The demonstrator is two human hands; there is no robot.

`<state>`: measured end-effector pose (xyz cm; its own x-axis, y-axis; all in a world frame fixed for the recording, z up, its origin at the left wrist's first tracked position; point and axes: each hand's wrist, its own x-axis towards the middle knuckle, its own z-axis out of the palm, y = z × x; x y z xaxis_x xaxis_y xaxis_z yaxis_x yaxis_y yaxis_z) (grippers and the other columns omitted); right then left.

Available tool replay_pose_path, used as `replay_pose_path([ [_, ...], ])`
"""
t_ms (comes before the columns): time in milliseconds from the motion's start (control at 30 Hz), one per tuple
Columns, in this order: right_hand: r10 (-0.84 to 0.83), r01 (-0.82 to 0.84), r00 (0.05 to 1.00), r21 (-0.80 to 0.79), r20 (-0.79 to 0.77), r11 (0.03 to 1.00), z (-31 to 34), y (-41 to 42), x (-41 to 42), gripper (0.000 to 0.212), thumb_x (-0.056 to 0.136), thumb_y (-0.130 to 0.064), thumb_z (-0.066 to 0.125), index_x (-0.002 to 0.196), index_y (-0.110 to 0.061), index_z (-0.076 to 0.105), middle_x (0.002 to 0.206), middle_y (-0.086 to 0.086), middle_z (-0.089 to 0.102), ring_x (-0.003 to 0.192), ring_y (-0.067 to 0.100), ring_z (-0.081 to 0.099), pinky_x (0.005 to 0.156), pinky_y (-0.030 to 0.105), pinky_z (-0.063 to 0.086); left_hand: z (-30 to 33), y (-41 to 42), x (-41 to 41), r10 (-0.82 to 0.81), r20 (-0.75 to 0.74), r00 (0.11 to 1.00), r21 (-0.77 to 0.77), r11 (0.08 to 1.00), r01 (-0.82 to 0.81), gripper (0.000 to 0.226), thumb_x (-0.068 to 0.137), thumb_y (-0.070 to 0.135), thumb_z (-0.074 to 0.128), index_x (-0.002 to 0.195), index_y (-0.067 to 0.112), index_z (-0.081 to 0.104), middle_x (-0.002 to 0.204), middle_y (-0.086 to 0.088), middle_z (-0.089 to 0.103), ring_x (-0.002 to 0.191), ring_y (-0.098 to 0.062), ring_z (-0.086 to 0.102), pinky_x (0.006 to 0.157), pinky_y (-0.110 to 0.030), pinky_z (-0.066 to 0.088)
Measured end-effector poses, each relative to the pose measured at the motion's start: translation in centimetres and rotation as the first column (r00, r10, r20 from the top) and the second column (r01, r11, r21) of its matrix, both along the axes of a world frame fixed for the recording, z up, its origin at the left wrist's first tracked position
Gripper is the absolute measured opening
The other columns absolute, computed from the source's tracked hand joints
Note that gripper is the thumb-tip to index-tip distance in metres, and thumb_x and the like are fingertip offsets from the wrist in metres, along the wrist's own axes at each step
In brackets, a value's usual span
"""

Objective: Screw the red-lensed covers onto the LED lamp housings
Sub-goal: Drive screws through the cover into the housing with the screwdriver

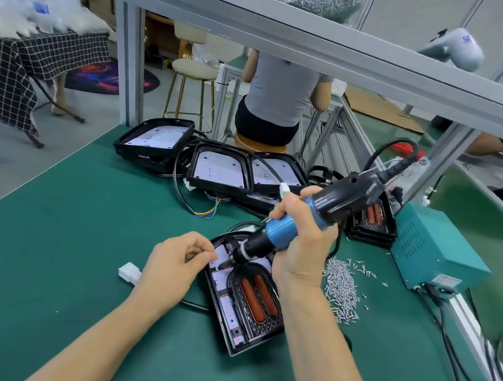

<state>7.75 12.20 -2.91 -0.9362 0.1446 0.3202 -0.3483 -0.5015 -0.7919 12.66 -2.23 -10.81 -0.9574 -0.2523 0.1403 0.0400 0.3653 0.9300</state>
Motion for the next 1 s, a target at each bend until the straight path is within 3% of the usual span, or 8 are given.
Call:
replay_pose_path([
  [367, -0.003, 0.002, 1.0, 0.021, 0.008, 1.0, -0.3, -0.2, 0.3, 0.023, 0.067, -0.002, 0.063, 0.07, -0.023, 0.055, 0.056, 0.008, 0.046, 0.055, 0.024, 0.045, 0.065, 0.031, 0.046, -0.3, -0.2, -0.2, 0.01, 0.006, 1.0, -0.077, 0.997, -0.01, 0.017, 0.084, 0.011, 0.068, 0.073, 0.023, 0.066, 0.07, 0.019, 0.068, 0.068, 0.005, 0.06, 0.063, -0.004, 0.038],
  [500, 0.001, 0.003, 0.999, -0.12, 0.035, 0.993, 0.6, 1.4, 0.8, 0.023, 0.068, 0.0, 0.061, 0.075, -0.021, 0.053, 0.055, 0.002, 0.049, 0.052, 0.019, 0.047, 0.063, 0.031, 0.044, 0.2, -0.4, -0.3, 0.008, 0.021, 1.0, -0.114, 0.993, -0.006, 0.019, 0.085, 0.01, 0.067, 0.073, 0.024, 0.065, 0.07, 0.014, 0.069, 0.069, 0.004, 0.06, 0.063, -0.004, 0.038],
  [600, -0.032, 0.037, 0.999, -0.219, 0.025, 0.975, 1.3, 4.4, 1.4, 0.022, 0.07, 0.001, 0.059, 0.078, -0.019, 0.052, 0.056, -0.002, 0.05, 0.049, 0.013, 0.049, 0.055, 0.024, 0.046, 1.1, 0.0, -0.2, 0.005, 0.025, 1.0, -0.181, 0.984, -0.001, 0.02, 0.086, 0.011, 0.063, 0.073, 0.026, 0.062, 0.07, 0.011, 0.068, 0.072, -0.003, 0.059, 0.065, -0.013, 0.041],
  [767, -0.186, 0.187, 0.982, -0.234, 0.026, 0.954, 2.3, 10.2, 2.4, 0.02, 0.07, -0.003, 0.058, 0.077, -0.02, 0.05, 0.058, -0.002, 0.047, 0.049, 0.012, 0.048, 0.053, 0.022, 0.043, 3.6, 3.0, -0.6, -0.081, -0.065, 0.995, -0.257, 0.964, 0.062, 0.017, 0.088, 0.014, 0.059, 0.076, 0.027, 0.06, 0.072, 0.007, 0.065, 0.073, -0.016, 0.058, 0.072, -0.033, 0.046],
  [900, -0.263, 0.27, 0.963, -0.216, 0.064, 0.938, 1.9, 13.0, 3.1, 0.022, 0.068, -0.003, 0.058, 0.079, -0.019, 0.049, 0.057, -0.001, 0.045, 0.049, 0.013, 0.046, 0.052, 0.021, 0.043, 5.1, 7.5, -2.8, -0.265, -0.079, 0.961, -0.451, 0.869, 0.203, 0.013, 0.089, 0.019, 0.059, 0.078, 0.028, 0.059, 0.079, 0.011, 0.06, 0.083, -0.014, 0.054, 0.08, -0.033, 0.042],
  [1000, -0.268, 0.278, 0.96, -0.208, 0.077, 0.938, 1.3, 14.2, 3.4, 0.022, 0.068, -0.003, 0.06, 0.078, -0.02, 0.05, 0.056, -0.001, 0.046, 0.049, 0.014, 0.047, 0.051, 0.023, 0.043, 5.3, 11.4, -5.3, -0.379, -0.025, 0.925, -0.677, 0.688, 0.263, 0.01, 0.09, 0.025, 0.056, 0.086, 0.028, 0.065, 0.088, 0.009, 0.064, 0.094, -0.017, 0.055, 0.088, -0.032, 0.036],
])
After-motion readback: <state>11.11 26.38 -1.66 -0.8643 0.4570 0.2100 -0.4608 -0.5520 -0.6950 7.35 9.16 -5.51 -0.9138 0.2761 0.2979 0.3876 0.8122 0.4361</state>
